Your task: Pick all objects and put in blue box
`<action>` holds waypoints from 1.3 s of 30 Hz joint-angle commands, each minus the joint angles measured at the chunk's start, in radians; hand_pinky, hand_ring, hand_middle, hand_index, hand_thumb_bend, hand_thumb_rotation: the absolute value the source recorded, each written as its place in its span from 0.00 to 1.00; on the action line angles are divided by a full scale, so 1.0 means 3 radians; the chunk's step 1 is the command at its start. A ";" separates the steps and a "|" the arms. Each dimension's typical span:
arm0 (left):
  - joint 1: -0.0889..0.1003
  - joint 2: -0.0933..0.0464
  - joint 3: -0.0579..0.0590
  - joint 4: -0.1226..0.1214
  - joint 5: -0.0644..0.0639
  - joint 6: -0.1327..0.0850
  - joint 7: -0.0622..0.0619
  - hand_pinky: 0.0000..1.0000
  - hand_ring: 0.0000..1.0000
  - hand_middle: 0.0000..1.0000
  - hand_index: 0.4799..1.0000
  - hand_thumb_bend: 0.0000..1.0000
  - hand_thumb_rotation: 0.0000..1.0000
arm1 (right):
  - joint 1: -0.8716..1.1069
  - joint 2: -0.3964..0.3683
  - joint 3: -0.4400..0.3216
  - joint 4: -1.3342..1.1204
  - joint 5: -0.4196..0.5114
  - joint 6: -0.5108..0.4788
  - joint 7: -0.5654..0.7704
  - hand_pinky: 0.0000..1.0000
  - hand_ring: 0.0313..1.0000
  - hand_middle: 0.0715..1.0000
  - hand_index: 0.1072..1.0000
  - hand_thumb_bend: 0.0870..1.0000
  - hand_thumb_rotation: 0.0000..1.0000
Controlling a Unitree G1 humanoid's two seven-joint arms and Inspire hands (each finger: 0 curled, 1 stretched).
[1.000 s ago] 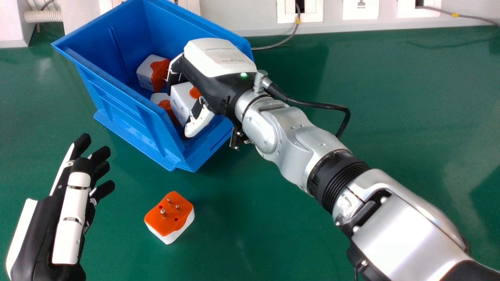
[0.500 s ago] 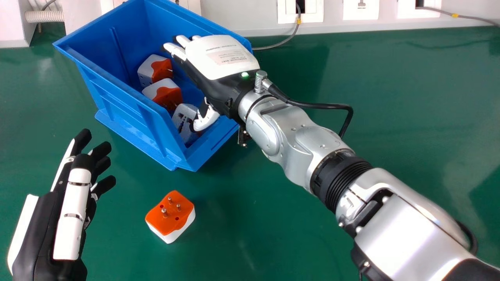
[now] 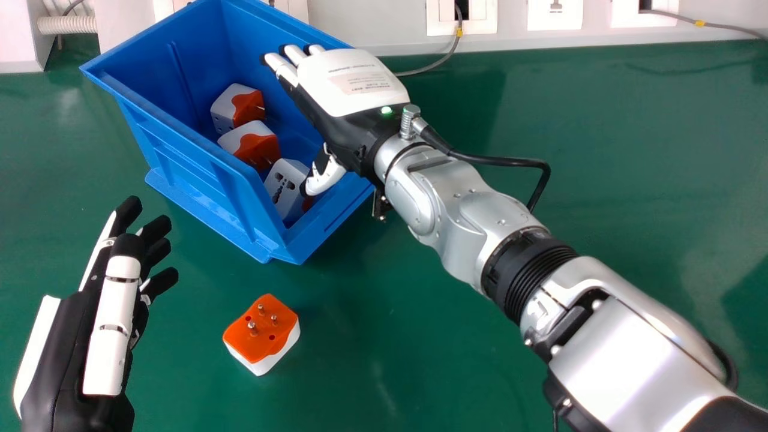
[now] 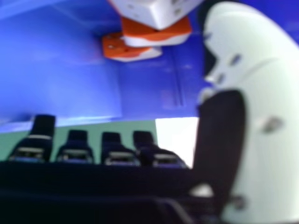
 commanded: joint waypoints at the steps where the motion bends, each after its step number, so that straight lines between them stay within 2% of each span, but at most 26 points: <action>1: 0.0000 0.0026 0.0008 -0.0036 0.0022 -0.0094 0.0001 0.88 0.93 0.92 0.92 0.36 1.00 | -0.0104 -0.0065 -0.0057 -0.0153 0.0054 -0.0062 -0.0033 0.92 1.00 1.00 0.95 0.37 0.00; 6: -0.0016 0.0023 0.0002 -0.0007 0.0050 -0.0115 0.0001 0.88 0.93 0.92 0.92 0.36 1.00 | 0.0027 -0.0233 -0.0175 -0.0508 0.0134 -0.0140 -0.0021 0.90 0.99 1.00 0.95 0.43 0.00; 11: -0.0019 0.0033 0.0025 0.0016 0.0055 -0.0130 0.0001 0.88 0.93 0.92 0.92 0.37 1.00 | 0.0380 -0.0503 -0.0271 -0.1263 0.0164 -0.0125 0.0053 0.87 0.97 1.00 0.93 0.48 0.00; 16: -0.0030 0.0059 0.0075 0.0051 0.0040 -0.0136 -0.0001 0.88 0.93 0.92 0.92 0.37 1.00 | 0.0941 -0.0855 -0.0455 -0.2415 0.0197 -0.0109 0.0285 0.84 0.95 0.99 0.91 0.53 0.00; 19: -0.0053 0.0079 0.0104 0.0058 0.0030 -0.0105 0.0011 0.87 0.93 0.92 0.92 0.38 1.00 | 0.1382 -0.1030 -0.0588 -0.3210 0.0219 -0.0071 0.0451 0.84 0.95 0.98 0.90 0.54 0.00; 25: -0.0100 0.0104 0.0163 0.0127 0.0014 -0.0100 0.0026 0.88 0.93 0.92 0.92 0.37 1.00 | 0.2223 -0.1251 -0.0837 -0.4434 0.0279 -0.0051 0.0685 0.83 0.94 0.97 0.89 0.56 0.00; 28: -0.0094 0.0106 0.0182 0.0110 0.0010 -0.0085 0.0034 0.88 0.93 0.92 0.93 0.36 1.00 | 0.2544 -0.1301 -0.0911 -0.4858 0.0252 -0.0024 0.0785 0.81 0.93 0.96 0.88 0.59 0.00; 31: -0.0077 0.0088 0.0173 0.0039 0.0028 -0.0047 0.0058 0.88 0.93 0.92 0.93 0.36 1.00 | 0.3039 -0.1407 -0.0984 -0.5298 0.0188 -0.0134 0.0781 0.79 0.92 0.95 0.87 0.61 0.00; 33: -0.0066 0.0086 0.0178 0.0022 0.0024 -0.0040 0.0059 0.88 0.93 0.92 0.93 0.36 1.00 | 0.3222 -0.1428 -0.1004 -0.5429 0.0147 -0.0190 0.0758 0.78 0.92 0.95 0.86 0.61 0.00; 39: -0.0052 0.0087 0.0219 -0.0029 -0.0001 0.0026 0.0092 0.88 0.93 0.92 0.93 0.35 1.00 | 0.4088 -0.1512 -0.1029 -0.5633 0.0003 -0.0627 0.0441 0.75 0.90 0.91 0.81 0.61 0.00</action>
